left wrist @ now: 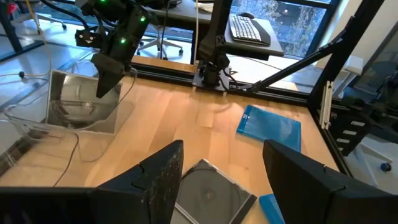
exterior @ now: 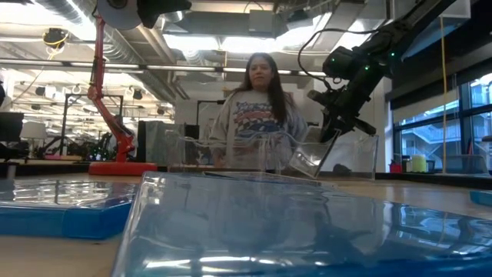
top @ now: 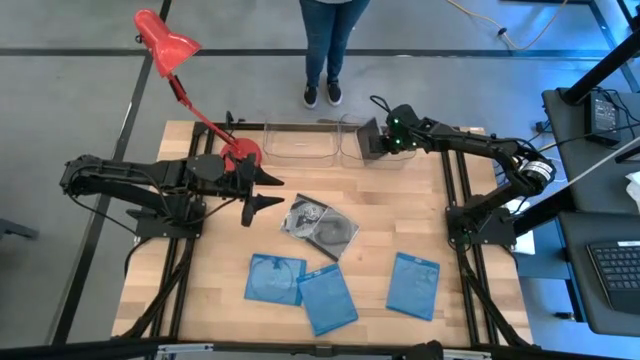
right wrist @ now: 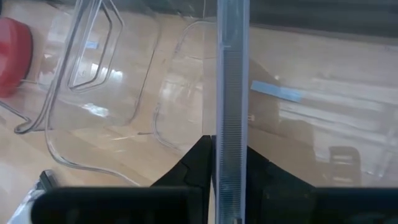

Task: Pick & place jewel cases by type
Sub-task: Put the bottom right black cd case into the right transparent bin

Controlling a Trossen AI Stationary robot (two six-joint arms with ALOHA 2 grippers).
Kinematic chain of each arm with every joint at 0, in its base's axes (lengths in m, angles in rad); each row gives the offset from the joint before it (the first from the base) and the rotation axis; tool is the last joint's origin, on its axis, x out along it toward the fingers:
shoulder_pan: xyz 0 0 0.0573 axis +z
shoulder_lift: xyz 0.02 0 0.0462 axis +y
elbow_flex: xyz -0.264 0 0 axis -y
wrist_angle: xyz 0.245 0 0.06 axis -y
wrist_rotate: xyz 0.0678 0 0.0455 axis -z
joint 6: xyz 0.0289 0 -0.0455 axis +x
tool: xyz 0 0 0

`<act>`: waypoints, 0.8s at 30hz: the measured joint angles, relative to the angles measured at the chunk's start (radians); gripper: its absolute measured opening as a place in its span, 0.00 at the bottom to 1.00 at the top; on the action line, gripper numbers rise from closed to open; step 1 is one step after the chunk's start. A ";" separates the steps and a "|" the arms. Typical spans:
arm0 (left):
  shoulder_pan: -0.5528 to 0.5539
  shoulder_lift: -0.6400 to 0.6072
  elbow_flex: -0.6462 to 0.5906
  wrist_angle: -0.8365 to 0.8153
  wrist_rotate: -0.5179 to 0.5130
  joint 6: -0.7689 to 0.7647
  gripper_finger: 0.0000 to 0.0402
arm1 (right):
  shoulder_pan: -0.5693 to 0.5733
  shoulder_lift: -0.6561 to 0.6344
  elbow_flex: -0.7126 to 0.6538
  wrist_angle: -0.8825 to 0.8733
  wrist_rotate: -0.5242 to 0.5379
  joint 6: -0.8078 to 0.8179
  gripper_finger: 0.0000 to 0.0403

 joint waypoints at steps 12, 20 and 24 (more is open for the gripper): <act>0.000 0.000 0.000 0.000 0.000 0.000 0.54 | 0.000 0.000 0.001 -0.022 0.009 -0.004 0.13; 0.000 0.000 0.000 0.000 0.000 0.000 0.55 | 0.000 0.000 0.001 -0.030 0.010 0.000 0.24; 0.000 0.000 0.000 0.000 0.000 0.000 0.54 | 0.000 0.000 0.001 -0.032 0.010 0.001 0.27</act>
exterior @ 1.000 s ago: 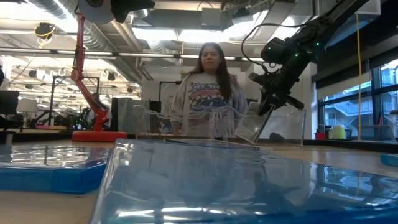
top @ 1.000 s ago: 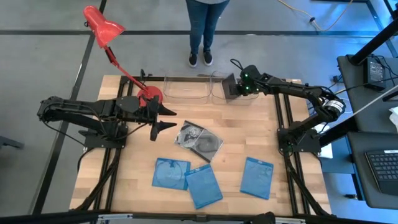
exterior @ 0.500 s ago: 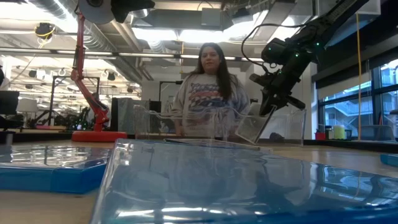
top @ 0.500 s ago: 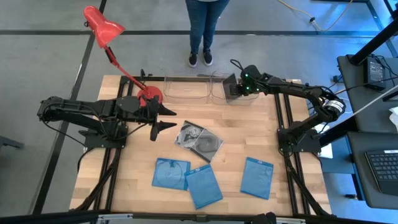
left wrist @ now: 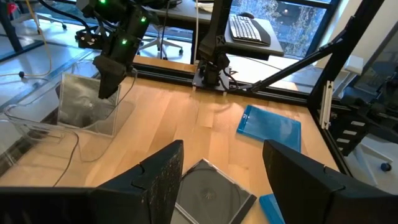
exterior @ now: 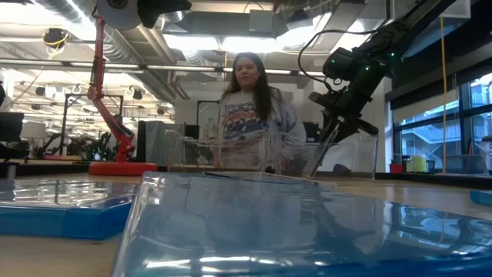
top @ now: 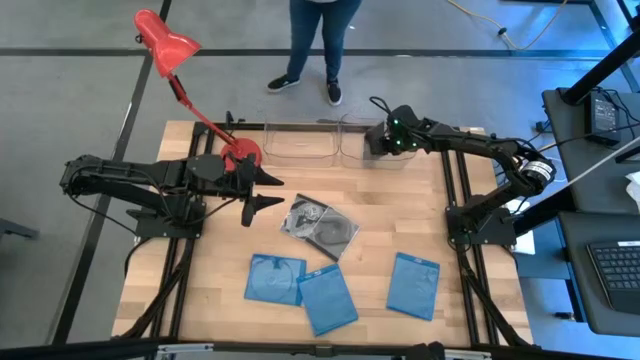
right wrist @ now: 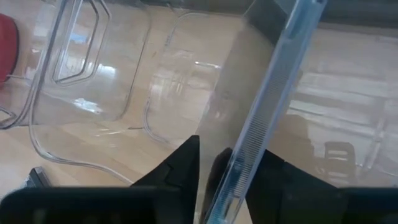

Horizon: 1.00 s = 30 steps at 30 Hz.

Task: Pick & place jewel cases by type
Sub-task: Put the bottom right black cd case into the right transparent bin

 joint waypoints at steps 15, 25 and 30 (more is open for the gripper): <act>0.000 0.000 0.000 0.000 0.000 0.000 0.54 | 0.000 0.000 0.000 -0.038 0.019 -0.031 0.28; 0.000 0.000 0.000 0.000 0.000 0.000 0.54 | -0.003 -0.001 0.054 -0.061 0.043 -0.050 0.28; 0.000 0.000 0.000 0.000 0.000 0.000 0.55 | -0.003 -0.003 0.102 -0.121 0.050 -0.059 0.28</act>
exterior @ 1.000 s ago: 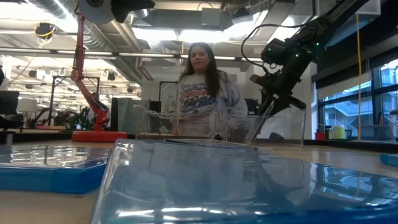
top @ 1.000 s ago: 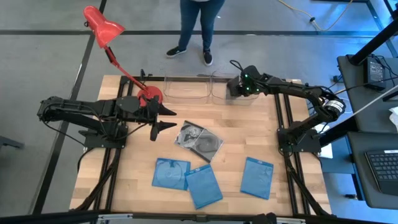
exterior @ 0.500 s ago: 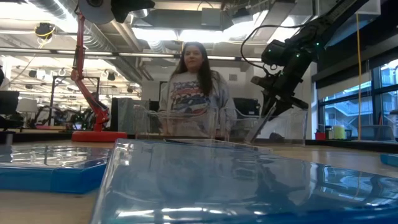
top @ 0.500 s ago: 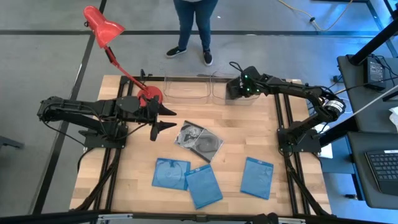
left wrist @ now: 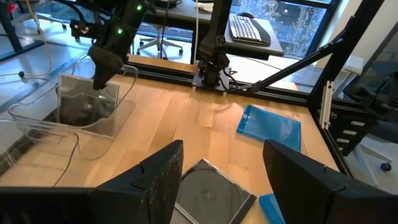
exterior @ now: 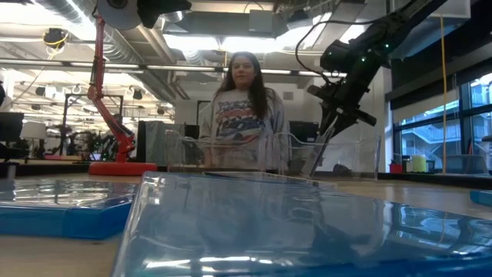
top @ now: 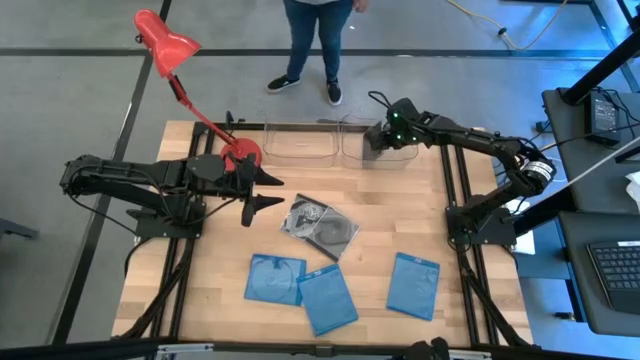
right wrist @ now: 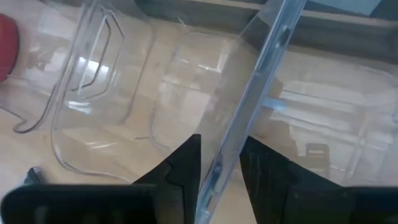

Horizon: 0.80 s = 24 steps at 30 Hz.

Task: Pick & place jewel cases by type
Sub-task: Put the bottom right black cd case into the right transparent bin

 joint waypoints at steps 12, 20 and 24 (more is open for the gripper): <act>0.000 0.000 0.000 -0.033 0.000 0.000 0.54 | -0.008 0.000 0.003 -0.059 0.066 -0.014 0.28; 0.000 0.000 0.000 -0.038 0.000 0.000 0.54 | -0.009 0.000 0.003 -0.061 0.119 -0.055 0.28; 0.000 0.000 0.000 -0.054 0.000 0.000 0.54 | -0.009 0.000 0.003 -0.074 0.167 -0.076 0.28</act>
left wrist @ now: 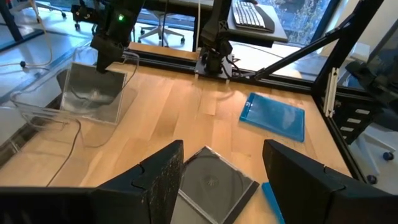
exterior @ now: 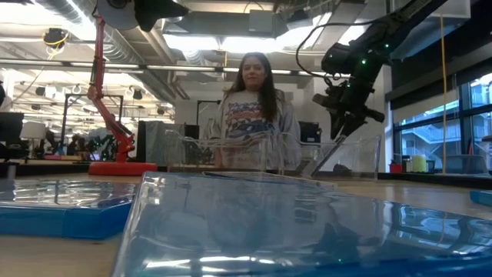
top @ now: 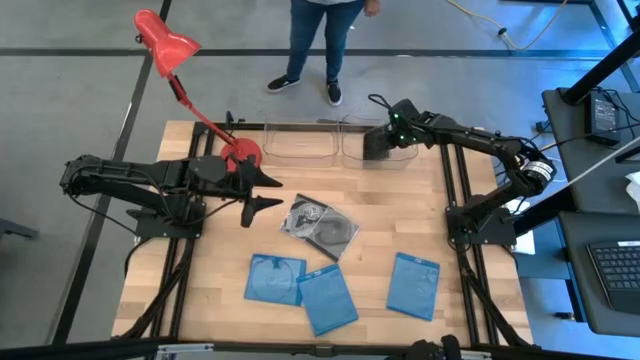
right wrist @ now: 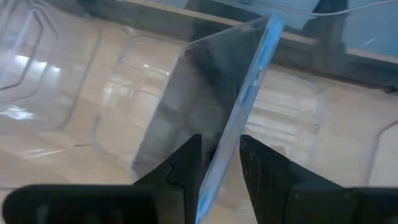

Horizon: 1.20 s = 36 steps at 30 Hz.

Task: Pick & place jewel cases by type
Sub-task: Put the bottom right black cd case into the right transparent bin, then put the center blue cd case into the left transparent bin

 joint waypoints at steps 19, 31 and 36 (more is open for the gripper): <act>0.000 0.000 0.000 -0.006 -0.015 0.050 0.55 | 0.037 -0.051 0.000 0.008 -0.048 -0.060 0.28; 0.000 0.000 0.000 0.006 -0.022 -0.027 0.55 | 0.398 -0.231 0.002 0.142 -0.055 -0.139 0.28; -0.004 0.000 0.000 0.005 -0.070 -0.085 0.55 | 0.570 -0.220 0.002 0.160 -0.063 -0.133 0.28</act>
